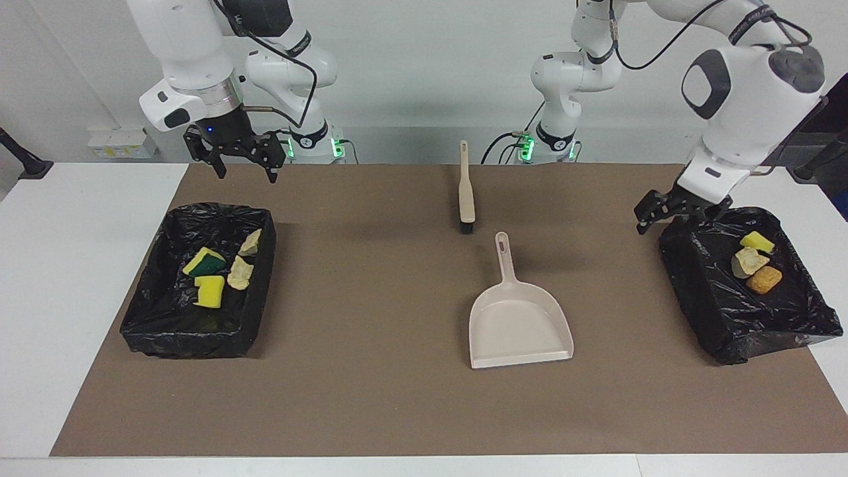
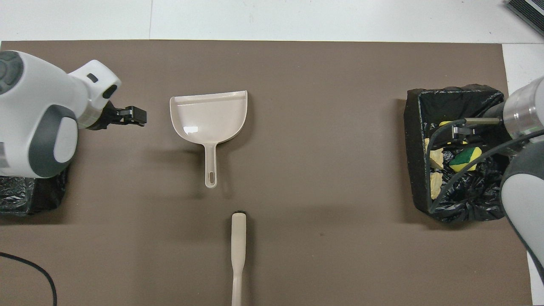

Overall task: Sweep and dump trash in bin
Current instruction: 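Release the dustpan and withdraw the left gripper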

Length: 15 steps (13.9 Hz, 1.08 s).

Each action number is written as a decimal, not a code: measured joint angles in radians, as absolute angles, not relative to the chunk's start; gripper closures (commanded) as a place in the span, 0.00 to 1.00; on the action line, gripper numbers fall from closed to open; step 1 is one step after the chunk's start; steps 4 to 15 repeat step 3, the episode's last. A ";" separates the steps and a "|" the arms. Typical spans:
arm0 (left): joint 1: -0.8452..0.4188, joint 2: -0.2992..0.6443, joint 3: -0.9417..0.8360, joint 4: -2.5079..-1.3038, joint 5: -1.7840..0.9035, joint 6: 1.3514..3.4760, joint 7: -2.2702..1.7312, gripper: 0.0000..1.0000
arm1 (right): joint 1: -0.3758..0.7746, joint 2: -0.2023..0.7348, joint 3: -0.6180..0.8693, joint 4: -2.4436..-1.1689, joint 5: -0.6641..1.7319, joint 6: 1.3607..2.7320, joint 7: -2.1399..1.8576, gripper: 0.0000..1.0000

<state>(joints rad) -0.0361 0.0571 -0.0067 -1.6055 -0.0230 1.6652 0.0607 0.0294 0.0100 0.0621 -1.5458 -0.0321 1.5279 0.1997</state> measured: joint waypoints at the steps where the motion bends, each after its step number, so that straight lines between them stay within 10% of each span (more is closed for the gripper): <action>1: -0.036 0.043 -0.009 -1.579 -0.023 1.621 0.084 0.00 | 0.029 0.010 0.062 -1.546 -0.032 1.528 0.200 0.00; 15: -0.036 0.039 -0.010 -1.562 -0.023 1.596 0.102 0.00 | 0.029 0.010 0.062 -1.546 -0.032 1.528 0.200 0.00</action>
